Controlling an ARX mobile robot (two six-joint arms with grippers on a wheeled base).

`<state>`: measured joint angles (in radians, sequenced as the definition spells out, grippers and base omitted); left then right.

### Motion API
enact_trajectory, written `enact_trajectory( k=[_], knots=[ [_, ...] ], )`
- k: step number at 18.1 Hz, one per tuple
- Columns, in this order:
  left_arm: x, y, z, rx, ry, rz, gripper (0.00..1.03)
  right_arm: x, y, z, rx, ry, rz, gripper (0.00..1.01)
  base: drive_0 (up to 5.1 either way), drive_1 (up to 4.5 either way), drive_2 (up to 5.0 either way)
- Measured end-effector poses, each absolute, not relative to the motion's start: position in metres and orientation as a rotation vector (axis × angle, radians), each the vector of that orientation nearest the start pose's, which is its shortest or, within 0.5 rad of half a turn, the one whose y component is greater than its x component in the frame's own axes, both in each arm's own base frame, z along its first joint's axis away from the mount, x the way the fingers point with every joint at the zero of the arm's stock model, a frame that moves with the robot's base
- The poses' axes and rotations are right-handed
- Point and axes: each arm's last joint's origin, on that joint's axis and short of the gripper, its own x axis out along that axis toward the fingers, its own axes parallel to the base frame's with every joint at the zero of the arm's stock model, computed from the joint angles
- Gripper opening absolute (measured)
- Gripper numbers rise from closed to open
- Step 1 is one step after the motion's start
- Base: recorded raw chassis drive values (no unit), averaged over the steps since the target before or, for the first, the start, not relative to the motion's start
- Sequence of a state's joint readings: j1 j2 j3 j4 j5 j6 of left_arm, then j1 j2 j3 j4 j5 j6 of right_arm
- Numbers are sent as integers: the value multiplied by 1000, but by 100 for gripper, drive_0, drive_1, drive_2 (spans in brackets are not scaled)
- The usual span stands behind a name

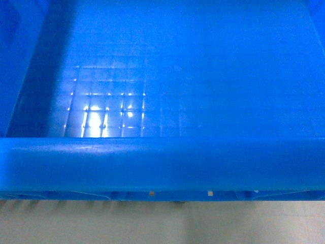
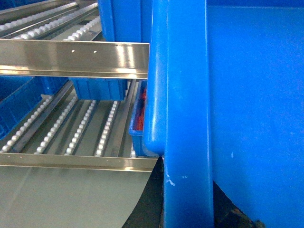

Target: Place box next to blue box on left shelf

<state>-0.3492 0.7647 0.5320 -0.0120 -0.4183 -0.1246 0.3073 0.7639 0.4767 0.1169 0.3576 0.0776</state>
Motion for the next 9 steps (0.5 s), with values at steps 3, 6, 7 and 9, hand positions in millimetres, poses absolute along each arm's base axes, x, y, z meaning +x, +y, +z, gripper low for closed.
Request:
enact_trajectory(
  k=[3, 6, 7, 9],
  knots=[
    [167, -48, 266, -34, 218, 82, 7, 170, 43, 259, 23, 156, -57, 9, -508, 237, 237],
    [167, -48, 266, -33, 219, 83, 7, 170, 43, 258, 23, 156, -57, 9, -507, 236, 236],
    [167, -48, 266, -34, 218, 83, 7, 170, 43, 258, 23, 156, -57, 9, -497, 244, 244],
    [167, -48, 266, -33, 220, 83, 7, 170, 43, 258, 22, 157, -57, 9, -498, 243, 243]
  ],
)
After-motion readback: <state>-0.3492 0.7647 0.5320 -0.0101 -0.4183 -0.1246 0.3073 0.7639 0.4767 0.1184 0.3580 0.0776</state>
